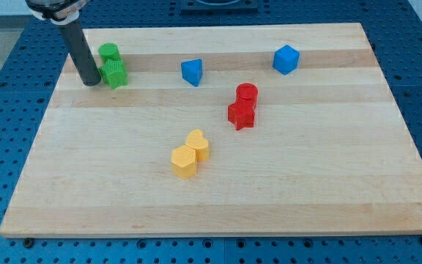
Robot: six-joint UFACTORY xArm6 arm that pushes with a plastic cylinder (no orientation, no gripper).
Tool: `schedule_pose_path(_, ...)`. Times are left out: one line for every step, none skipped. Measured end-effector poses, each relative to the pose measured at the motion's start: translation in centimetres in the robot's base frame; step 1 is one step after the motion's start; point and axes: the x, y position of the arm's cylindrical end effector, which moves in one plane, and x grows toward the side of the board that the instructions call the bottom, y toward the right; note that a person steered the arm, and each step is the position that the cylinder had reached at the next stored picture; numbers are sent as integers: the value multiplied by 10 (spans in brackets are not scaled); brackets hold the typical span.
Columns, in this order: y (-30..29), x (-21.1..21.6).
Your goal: Push the green star to the green circle
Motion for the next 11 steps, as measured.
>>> schedule_pose_path(0,16)
schedule_pose_path(9,22)
schedule_pose_path(31,18)
schedule_pose_path(45,15)
schedule_pose_path(48,14)
schedule_pose_path(50,13)
schedule_pose_path(45,1)
schedule_pose_path(38,-7)
schedule_pose_path(38,-7)
schedule_pose_path(52,0)
schedule_pose_path(84,0)
